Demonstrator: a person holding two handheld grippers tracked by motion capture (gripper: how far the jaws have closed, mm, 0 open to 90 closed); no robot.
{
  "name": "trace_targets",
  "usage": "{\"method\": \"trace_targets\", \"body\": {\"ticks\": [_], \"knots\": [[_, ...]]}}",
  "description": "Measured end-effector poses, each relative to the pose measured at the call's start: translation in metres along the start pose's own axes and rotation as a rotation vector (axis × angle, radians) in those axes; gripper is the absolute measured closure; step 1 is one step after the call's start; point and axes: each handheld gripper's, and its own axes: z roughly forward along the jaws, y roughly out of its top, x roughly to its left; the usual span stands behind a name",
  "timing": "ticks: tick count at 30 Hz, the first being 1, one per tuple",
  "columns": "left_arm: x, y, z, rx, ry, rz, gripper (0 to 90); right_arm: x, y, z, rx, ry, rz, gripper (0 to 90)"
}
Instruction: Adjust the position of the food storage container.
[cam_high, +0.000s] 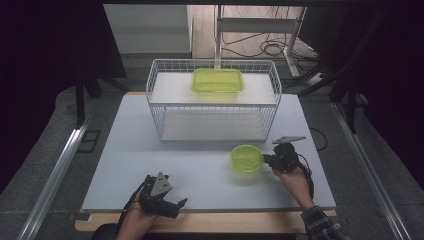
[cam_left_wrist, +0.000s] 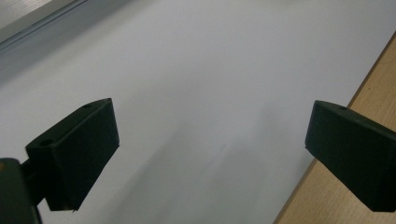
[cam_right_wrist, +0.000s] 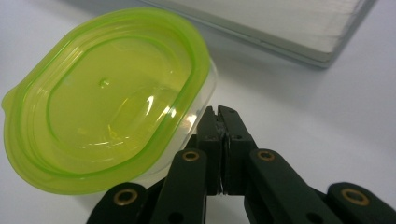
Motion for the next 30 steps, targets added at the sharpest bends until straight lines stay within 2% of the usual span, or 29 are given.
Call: {"method": "trace_targets", "body": {"ticks": [7,16,21,25,28,30], "knots": [[-0.001,0.0,0.001,0.006,0.0,0.005,2.6,0.003,0.001,0.01,0.001,0.05,0.02,87.2],[-0.001,0.0,0.002,0.01,-0.001,0.009,2.6,0.013,0.006,0.023,0.0,0.097,0.011,87.2],[-0.001,0.0,0.002,0.012,-0.002,0.009,2.6,0.028,0.011,0.035,0.005,0.137,-0.019,87.2],[-0.001,0.0,0.002,0.013,-0.003,0.01,2.6,0.039,0.013,0.042,0.01,0.181,-0.021,87.1],[-0.002,0.0,0.002,0.014,-0.003,0.01,2.6,0.044,0.014,0.046,0.012,0.189,-0.034,86.9],[-0.002,0.0,0.002,0.015,-0.003,0.011,2.6,0.05,0.016,0.049,0.021,0.182,-0.061,86.5]]}}
